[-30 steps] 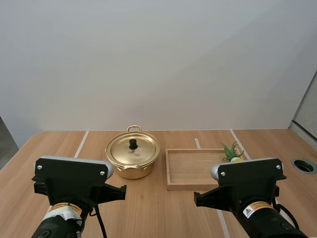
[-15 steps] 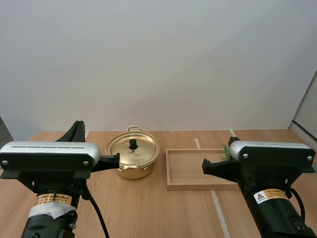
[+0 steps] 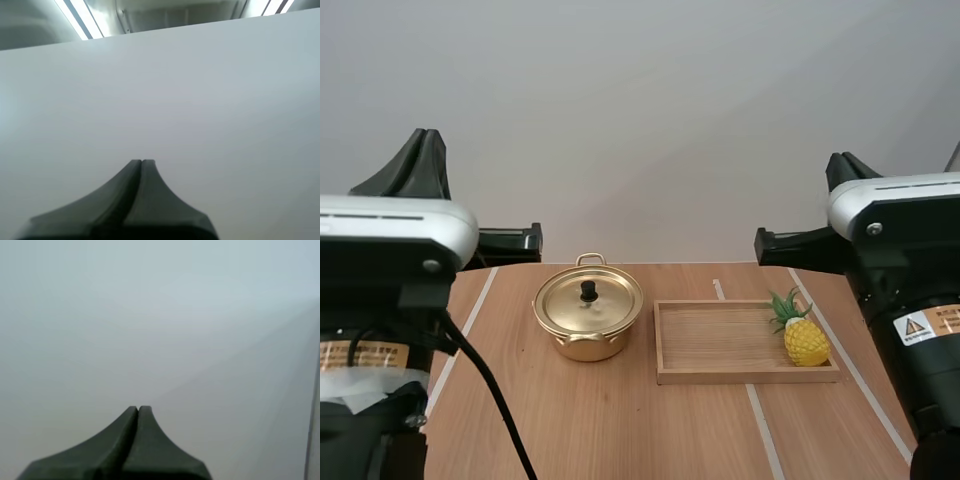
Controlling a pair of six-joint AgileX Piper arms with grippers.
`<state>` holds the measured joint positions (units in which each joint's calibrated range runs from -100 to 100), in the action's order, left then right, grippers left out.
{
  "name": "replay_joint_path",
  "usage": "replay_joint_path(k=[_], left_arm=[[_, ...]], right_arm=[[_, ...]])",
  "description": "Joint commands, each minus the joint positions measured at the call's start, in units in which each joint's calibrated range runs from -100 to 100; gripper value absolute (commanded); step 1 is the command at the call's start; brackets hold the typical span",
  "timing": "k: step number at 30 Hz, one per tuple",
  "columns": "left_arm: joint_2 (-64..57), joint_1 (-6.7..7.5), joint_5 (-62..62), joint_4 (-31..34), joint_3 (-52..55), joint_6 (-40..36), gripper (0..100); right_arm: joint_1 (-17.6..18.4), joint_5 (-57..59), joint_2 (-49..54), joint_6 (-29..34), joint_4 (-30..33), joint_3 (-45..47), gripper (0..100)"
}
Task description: Open the pot, put the pineapple inside, and close it
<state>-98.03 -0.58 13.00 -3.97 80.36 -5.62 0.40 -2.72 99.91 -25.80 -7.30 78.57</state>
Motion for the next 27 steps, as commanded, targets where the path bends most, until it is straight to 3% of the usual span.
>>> replay_joint_path(k=[1, 10, 18, 27], left_arm=[[3.4, 0.19, -8.8, 0.3, -3.5, -0.2, 0], [13.4, 0.19, -16.6, 0.4, -15.7, -0.2, 0], [25.1, 0.19, -23.3, 0.4, -28.0, 0.0, 0], [38.7, 0.19, -47.2, 0.1, -44.6, 3.4, 0]], right_arm=[[-0.1, 5.2, -1.3, -0.7, 2.0, -1.7, 0], [-0.2, 11.6, -11.3, -0.4, 2.0, -11.3, 0], [-2.8, 18.1, -21.1, 1.2, 1.7, -22.7, 0], [-5.9, 31.3, -32.0, 1.3, 1.7, -34.6, 0]])
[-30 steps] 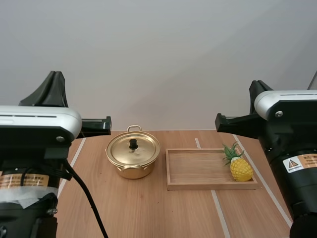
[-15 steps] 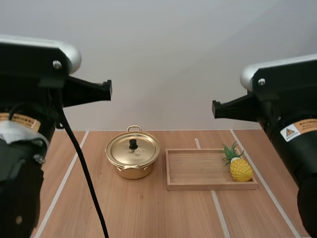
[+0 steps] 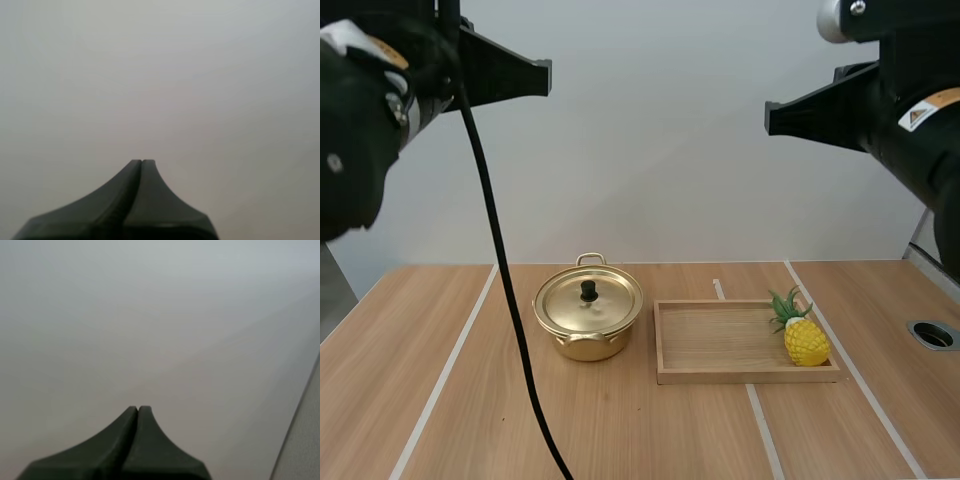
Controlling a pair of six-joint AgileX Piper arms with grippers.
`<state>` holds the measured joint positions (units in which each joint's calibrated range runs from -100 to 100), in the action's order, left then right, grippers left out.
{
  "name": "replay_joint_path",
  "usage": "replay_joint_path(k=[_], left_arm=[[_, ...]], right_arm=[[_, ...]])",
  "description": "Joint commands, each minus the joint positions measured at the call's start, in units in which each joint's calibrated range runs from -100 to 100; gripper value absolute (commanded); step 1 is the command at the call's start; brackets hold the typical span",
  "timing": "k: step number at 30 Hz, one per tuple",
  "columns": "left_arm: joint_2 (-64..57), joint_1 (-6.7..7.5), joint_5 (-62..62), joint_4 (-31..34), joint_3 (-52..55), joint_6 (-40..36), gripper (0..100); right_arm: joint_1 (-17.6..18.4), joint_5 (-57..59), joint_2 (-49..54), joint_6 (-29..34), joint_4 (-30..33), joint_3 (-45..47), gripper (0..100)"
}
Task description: Open the pot, put the pineapple inside, and close it
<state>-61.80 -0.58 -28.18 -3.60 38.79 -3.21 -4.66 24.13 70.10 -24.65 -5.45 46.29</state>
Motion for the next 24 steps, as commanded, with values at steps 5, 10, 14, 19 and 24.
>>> replay_joint_path(k=[5, 10, 14, 19, 24], left_arm=[[7.9, 0.19, -18.2, -3.1, -9.7, 4.4, 0], [12.2, 0.19, -30.4, -11.8, -13.9, 10.7, 0], [15.5, 0.19, -36.3, -14.6, -14.7, 12.5, 0], [19.7, 0.19, -40.4, -15.9, -14.7, 15.4, 0], [23.9, 0.19, -45.8, -15.9, -14.7, 17.2, 0]], right_arm=[[-2.7, 10.5, -7.9, 2.5, -0.2, -4.8, 0], [-3.1, 12.4, -11.2, 2.4, -0.2, -4.9, 0], [-3.1, 14.9, -12.8, 2.3, 0.9, -4.9, 0], [-3.1, 17.0, -14.6, 2.3, 2.0, -4.9, 0], [-3.1, 19.5, -15.9, 2.3, 4.1, -4.9, 0]])
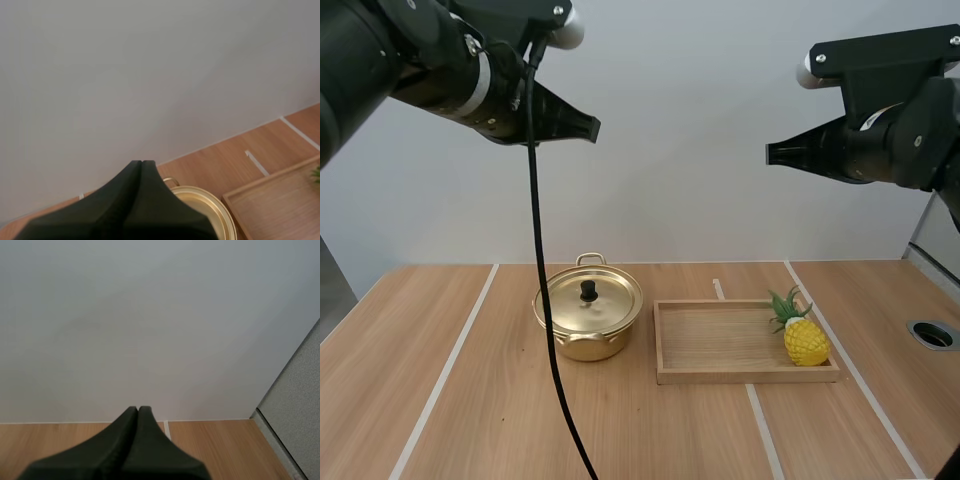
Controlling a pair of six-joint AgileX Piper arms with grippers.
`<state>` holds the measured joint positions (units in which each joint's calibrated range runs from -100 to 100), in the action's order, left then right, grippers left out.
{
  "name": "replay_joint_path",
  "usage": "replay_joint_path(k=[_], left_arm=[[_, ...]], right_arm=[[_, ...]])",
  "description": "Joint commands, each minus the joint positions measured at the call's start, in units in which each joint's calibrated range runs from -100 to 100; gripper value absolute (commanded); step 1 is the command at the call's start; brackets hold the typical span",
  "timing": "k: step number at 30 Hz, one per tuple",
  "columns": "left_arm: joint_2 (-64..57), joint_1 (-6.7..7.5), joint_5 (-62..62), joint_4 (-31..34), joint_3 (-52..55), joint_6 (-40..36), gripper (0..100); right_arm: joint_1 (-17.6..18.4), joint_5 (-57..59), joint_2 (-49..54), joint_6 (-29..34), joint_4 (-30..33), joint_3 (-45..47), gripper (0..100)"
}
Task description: Open the pot, put the pineapple inside, and close it
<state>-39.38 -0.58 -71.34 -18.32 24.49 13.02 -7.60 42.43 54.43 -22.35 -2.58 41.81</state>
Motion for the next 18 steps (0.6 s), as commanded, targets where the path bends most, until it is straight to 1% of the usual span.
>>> replay_joint_path(k=[1, 5, 18], left_arm=[[2.4, 0.19, -4.5, -1.2, -0.4, 1.2, 0], [5.2, 0.19, -8.8, -1.2, -0.4, 1.3, 0], [5.8, 0.19, -7.4, -1.2, -0.4, 1.3, 0]], right_arm=[[-0.2, 1.6, -0.3, 0.1, 1.5, -0.4, 0], [-0.2, 2.8, -0.5, 0.1, 1.6, -0.4, 0], [-0.2, 3.2, -0.5, 0.1, 1.6, -0.4, 0]])
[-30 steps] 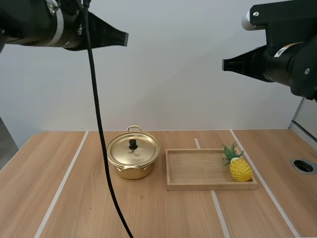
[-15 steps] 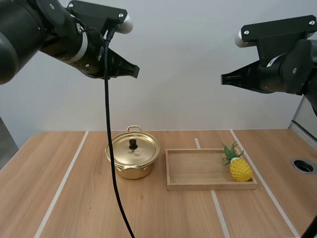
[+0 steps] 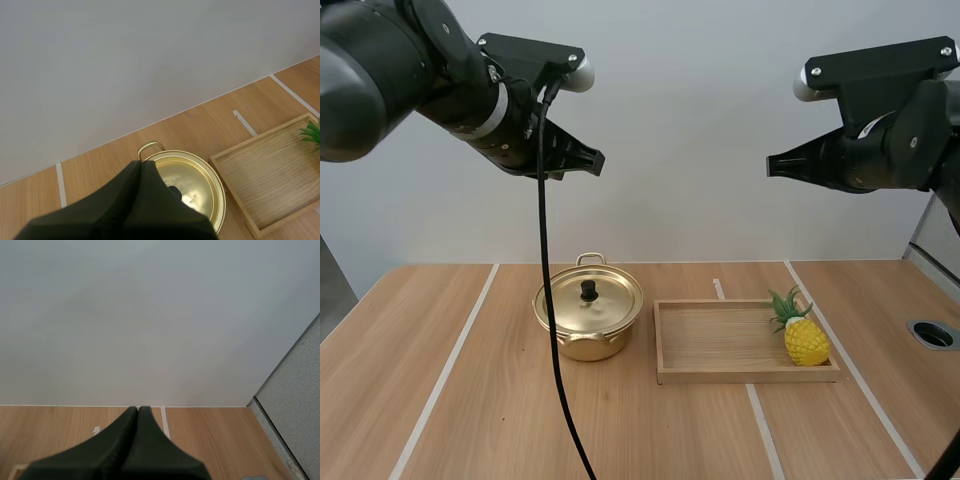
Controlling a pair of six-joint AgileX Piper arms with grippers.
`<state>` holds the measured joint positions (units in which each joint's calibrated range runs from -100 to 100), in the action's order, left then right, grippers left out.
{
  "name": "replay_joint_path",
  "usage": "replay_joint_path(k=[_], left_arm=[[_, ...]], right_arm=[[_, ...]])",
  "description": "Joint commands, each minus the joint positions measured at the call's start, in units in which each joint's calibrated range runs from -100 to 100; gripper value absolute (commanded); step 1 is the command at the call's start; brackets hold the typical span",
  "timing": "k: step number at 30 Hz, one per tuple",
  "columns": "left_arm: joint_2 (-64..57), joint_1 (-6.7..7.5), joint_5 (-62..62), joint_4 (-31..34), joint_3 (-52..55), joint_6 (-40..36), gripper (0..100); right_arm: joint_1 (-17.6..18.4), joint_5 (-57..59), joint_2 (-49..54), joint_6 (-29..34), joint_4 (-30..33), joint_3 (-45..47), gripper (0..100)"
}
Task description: Open the pot, put the pineapple inside, and close it
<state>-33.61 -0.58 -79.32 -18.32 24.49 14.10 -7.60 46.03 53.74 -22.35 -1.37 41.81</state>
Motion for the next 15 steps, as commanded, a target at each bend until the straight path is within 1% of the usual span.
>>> replay_joint_path(k=[1, 2, 3, 4, 5, 6, 7, 8, 9, 15], left_arm=[[0.0, 0.19, 0.6, -1.2, -0.4, 0.2, 0], [0.0, 0.19, 0.6, -1.2, -0.4, 0.2, 0], [0.0, 0.19, 0.8, -1.2, -0.4, 0.2, 5], [0.0, 0.19, 1.0, -1.2, -0.4, 0.2, 13], [0.0, 0.19, 1.0, -1.2, -0.4, 0.2, 25], [0.0, 0.19, 1.1, -1.2, -0.4, 0.3, 42], [0.0, 0.19, 1.1, -1.2, -0.4, 0.6, 64], [0.0, 0.19, 1.1, -1.4, -0.4, 0.8, 88], [0.0, 0.19, 1.1, -1.5, -0.4, 0.8, 100], [0.0, 0.19, 1.8, -1.4, -0.4, 1.2, 100]], right_arm=[[-0.2, -0.4, 0.2, 0.1, 0.4, -0.4, 0], [-0.2, -0.4, 0.2, 0.1, 0.4, -0.4, 0], [-0.2, -0.4, 0.2, 0.1, 0.4, -0.4, 0], [-0.2, -0.4, 0.2, 0.1, 0.4, -0.4, 0], [-0.2, -0.4, 0.2, 0.1, 0.4, -0.4, 0], [-0.2, -0.2, 0.2, 0.1, 0.4, -0.4, 0], [-0.2, 0.0, 0.2, 0.1, 0.4, -0.4, 0], [-0.2, 0.2, 0.2, 0.1, 0.4, -0.4, 0], [-0.2, 0.7, 0.2, 0.1, 0.4, -0.4, 0], [-0.2, 1.6, 0.2, 0.1, 0.4, -0.4, 0]])
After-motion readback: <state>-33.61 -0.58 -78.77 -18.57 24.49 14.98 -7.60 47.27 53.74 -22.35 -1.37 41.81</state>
